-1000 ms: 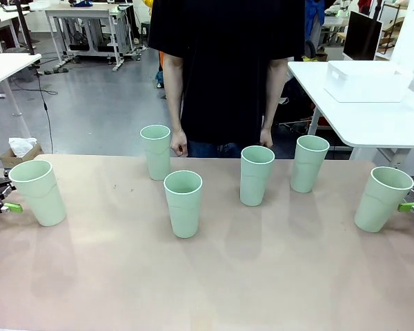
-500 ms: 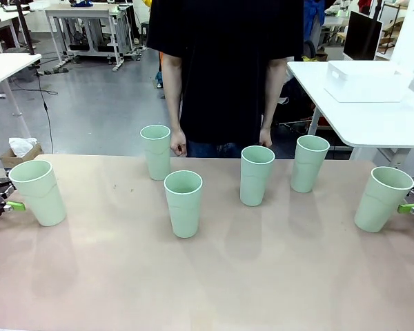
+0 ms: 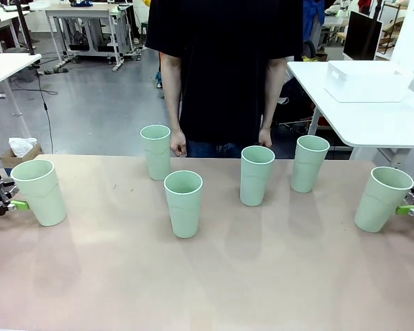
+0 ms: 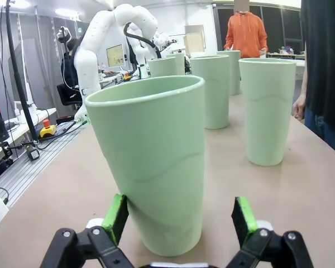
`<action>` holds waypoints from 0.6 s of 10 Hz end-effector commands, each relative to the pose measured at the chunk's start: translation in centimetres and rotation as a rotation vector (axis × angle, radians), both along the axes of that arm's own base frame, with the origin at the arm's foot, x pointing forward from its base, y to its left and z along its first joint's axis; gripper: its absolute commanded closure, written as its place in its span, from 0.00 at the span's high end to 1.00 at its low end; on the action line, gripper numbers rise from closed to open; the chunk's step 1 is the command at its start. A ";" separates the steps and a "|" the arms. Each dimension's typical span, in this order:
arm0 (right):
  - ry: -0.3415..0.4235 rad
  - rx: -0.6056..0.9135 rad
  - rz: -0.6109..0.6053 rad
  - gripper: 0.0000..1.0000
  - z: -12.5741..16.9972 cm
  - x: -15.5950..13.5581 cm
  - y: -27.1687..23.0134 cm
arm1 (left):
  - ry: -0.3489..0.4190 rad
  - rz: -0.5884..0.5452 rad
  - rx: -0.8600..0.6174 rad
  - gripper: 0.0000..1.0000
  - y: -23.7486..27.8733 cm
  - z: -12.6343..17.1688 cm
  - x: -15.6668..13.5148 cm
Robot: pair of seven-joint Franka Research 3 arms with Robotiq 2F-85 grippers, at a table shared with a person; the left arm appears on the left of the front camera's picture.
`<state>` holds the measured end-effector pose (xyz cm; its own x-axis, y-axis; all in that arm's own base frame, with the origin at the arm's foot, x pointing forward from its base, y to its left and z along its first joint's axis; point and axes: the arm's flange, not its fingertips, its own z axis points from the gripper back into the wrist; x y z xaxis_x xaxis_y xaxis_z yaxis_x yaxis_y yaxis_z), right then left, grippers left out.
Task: Stack the cups and store them in the basket.
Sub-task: Pick up two Reusable plastic cups , one in each hand.
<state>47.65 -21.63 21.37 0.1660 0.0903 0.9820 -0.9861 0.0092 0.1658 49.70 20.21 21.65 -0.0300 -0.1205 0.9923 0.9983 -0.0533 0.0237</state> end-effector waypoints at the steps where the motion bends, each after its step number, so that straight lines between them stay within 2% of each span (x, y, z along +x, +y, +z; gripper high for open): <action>1: 0.031 -0.031 0.009 1.00 0.5 -0.5 1.2 | -0.031 0.014 -0.021 1.00 0.0 -0.1 -0.2; 6: 0.046 -0.029 0.028 1.00 0.3 -0.8 2.0 | -0.027 -0.031 -0.027 1.00 -0.2 0.2 -0.5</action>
